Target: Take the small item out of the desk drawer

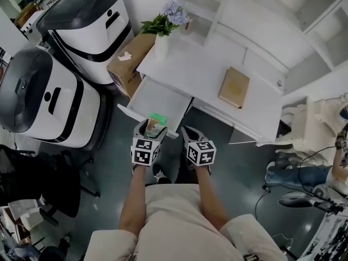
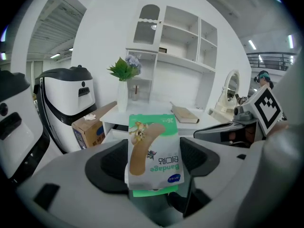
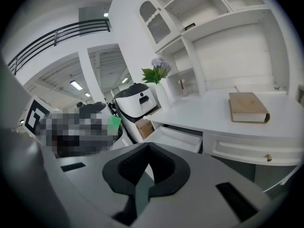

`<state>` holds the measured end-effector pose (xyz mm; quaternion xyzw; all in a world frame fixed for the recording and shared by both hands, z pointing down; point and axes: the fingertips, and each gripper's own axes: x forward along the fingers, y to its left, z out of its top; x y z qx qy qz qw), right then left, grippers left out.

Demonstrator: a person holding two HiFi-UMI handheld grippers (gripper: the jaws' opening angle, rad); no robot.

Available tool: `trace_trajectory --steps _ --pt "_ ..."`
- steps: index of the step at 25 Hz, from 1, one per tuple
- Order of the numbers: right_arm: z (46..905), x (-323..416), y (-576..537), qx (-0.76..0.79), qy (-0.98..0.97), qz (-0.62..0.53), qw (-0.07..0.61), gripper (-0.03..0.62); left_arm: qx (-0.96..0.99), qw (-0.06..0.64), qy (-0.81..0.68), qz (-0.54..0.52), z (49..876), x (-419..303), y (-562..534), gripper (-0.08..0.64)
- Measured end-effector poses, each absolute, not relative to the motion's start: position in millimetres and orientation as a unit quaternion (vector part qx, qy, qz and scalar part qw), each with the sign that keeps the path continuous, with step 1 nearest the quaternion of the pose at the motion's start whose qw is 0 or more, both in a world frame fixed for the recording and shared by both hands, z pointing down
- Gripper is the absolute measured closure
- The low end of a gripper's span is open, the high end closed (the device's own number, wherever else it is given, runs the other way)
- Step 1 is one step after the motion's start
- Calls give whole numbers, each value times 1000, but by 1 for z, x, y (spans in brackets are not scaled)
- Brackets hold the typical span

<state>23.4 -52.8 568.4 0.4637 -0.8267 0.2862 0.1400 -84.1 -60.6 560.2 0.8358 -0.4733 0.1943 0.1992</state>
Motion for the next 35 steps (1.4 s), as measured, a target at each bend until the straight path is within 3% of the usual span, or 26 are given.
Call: trace_trajectory --steps 35 --pt "548 -17 -18 432 -845 273 159 572 837 210 -486 140 538 -119 -22 206"
